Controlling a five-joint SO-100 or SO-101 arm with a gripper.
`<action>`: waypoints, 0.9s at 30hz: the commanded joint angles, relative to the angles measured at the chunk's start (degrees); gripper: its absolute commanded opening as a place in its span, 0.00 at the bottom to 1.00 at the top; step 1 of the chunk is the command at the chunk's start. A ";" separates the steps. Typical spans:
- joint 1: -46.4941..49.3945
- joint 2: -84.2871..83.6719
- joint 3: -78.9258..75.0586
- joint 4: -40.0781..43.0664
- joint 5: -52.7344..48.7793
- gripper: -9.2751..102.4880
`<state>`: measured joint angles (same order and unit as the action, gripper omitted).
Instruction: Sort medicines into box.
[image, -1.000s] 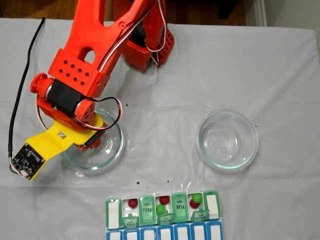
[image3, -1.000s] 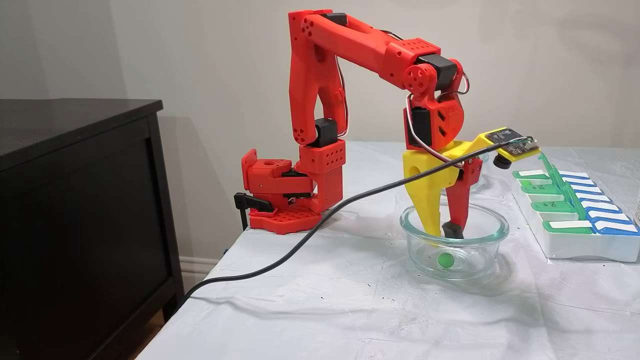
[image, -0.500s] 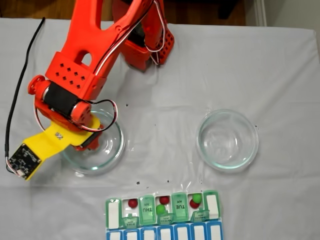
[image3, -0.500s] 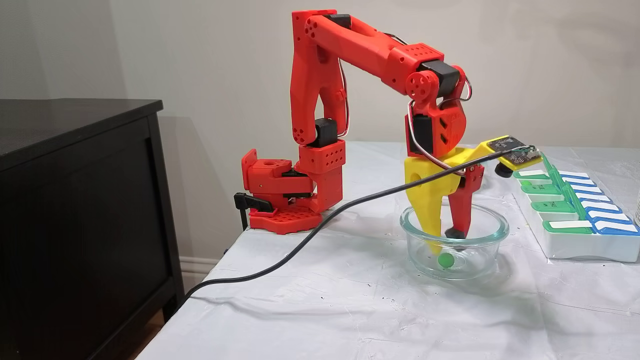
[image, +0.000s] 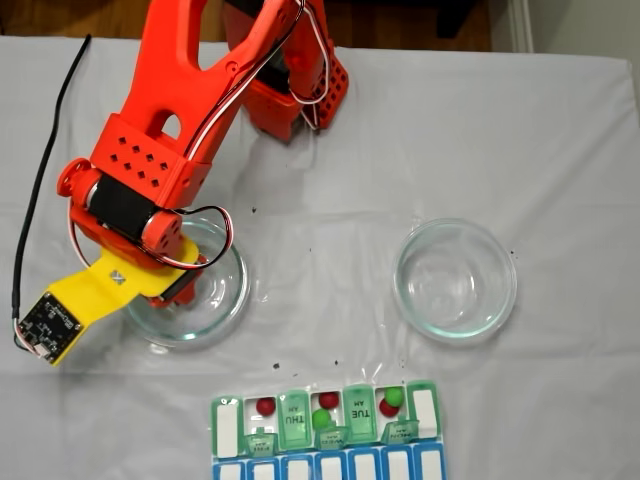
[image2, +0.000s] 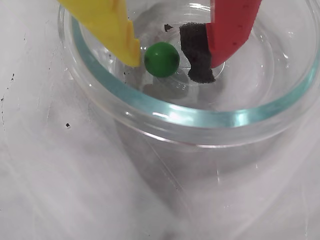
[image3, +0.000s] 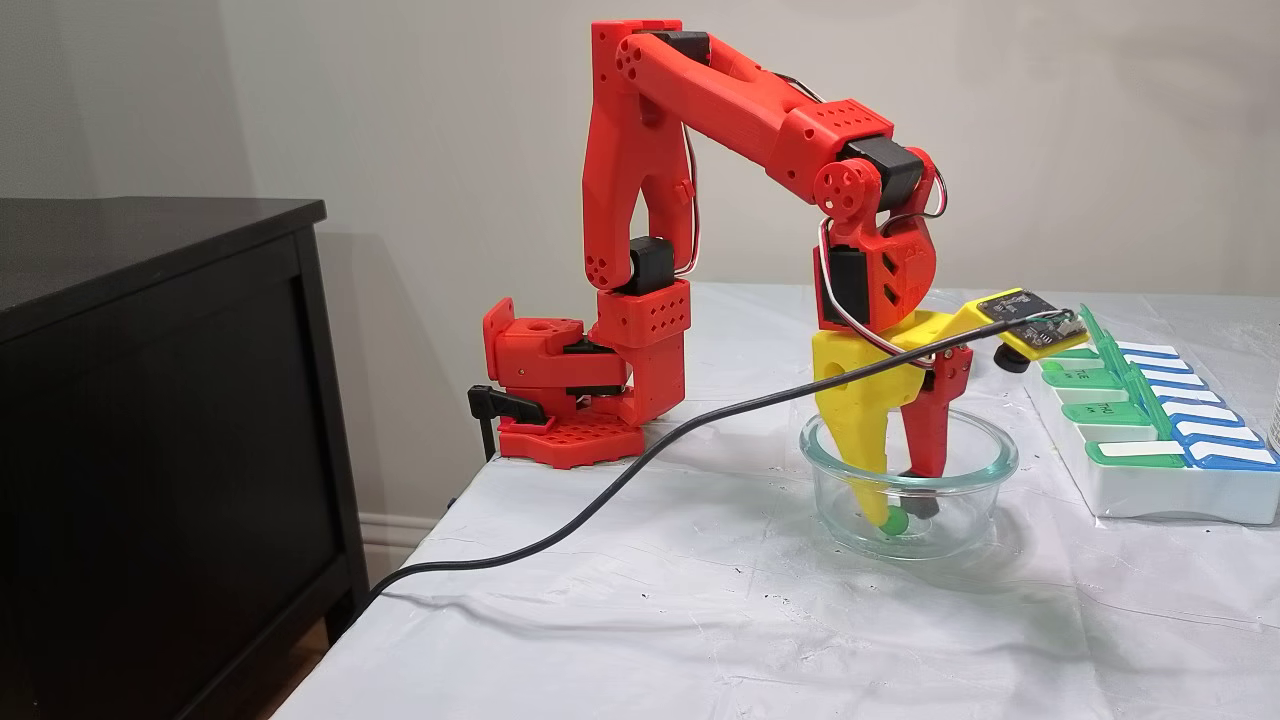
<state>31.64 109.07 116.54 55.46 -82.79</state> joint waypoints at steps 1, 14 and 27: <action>-0.62 1.05 -1.93 -1.23 0.62 0.23; -0.88 0.62 -1.67 -0.62 0.53 0.23; -1.23 -1.14 -2.72 0.97 1.41 0.23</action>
<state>30.94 107.23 116.54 55.99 -81.65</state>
